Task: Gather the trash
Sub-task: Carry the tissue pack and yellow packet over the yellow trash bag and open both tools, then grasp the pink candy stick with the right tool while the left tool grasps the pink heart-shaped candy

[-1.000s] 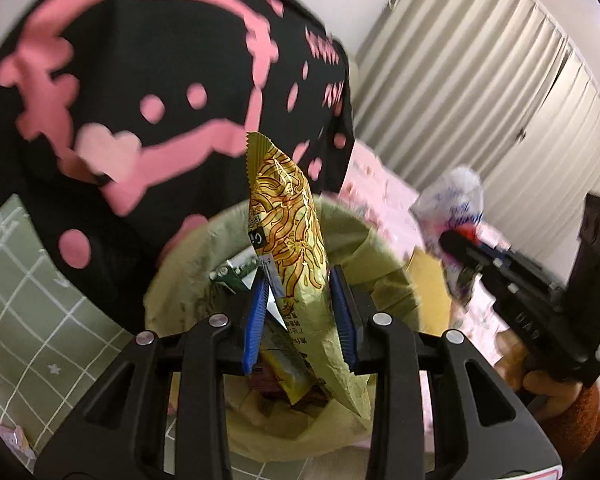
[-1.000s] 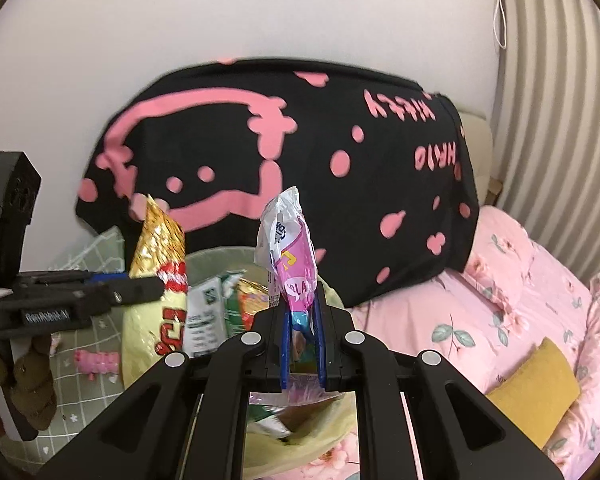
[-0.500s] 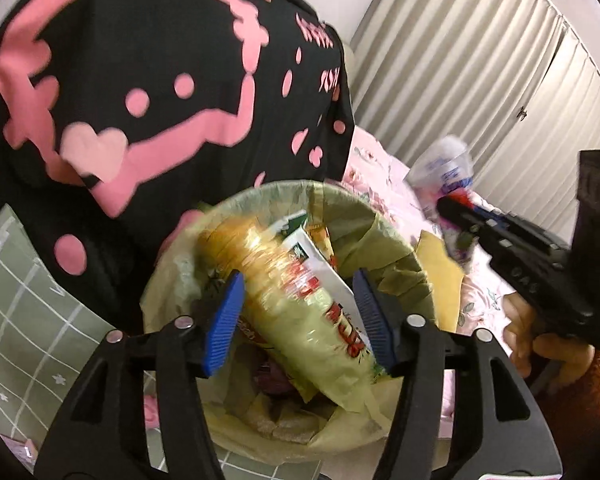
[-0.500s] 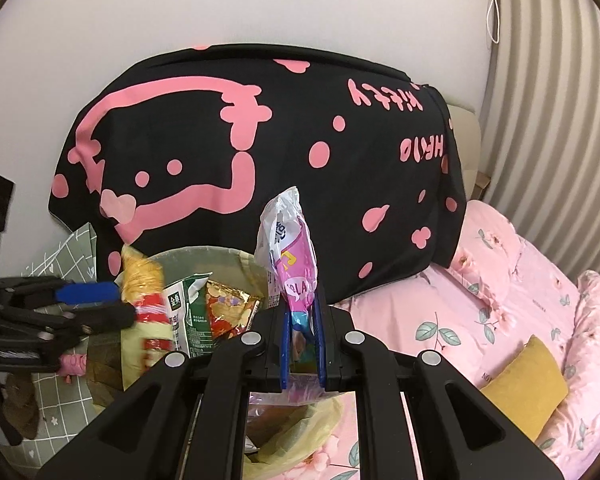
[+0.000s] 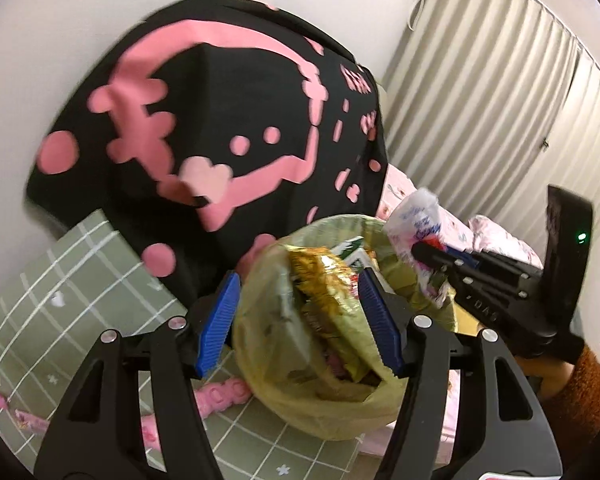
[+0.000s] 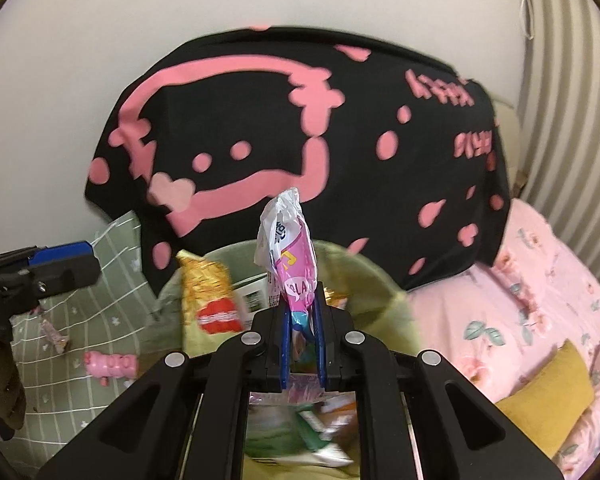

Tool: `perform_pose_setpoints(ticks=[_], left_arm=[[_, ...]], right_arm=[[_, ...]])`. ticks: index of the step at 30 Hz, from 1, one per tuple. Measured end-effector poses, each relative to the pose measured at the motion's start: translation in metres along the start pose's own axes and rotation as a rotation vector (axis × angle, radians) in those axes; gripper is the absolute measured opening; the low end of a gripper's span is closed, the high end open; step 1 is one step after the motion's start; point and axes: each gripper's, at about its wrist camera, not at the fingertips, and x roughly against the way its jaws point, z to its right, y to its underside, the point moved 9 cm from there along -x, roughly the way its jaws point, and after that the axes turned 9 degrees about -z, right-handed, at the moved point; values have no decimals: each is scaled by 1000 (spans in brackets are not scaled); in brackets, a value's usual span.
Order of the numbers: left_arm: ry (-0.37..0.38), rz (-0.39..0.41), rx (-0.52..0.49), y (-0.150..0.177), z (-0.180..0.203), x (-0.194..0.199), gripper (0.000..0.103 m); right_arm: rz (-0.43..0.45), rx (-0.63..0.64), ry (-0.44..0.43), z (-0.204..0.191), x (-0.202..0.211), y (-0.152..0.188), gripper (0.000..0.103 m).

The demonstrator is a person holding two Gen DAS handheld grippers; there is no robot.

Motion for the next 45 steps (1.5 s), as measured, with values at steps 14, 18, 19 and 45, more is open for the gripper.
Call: perform_pose_setpoints(ticks=[14, 18, 19, 45], left_arm=[[-108, 44, 153, 39, -85, 48, 58], [-136, 53, 203, 51, -108, 60, 58], [-142, 58, 215, 54, -112, 63, 58], [-439, 80, 633, 195, -291, 118, 58]], right_arm=[[-161, 17, -11, -22, -64, 32, 11], [-161, 7, -6, -20, -67, 35, 11], [-161, 1, -9, -20, -67, 35, 11], [35, 64, -126, -78, 10, 2, 42]])
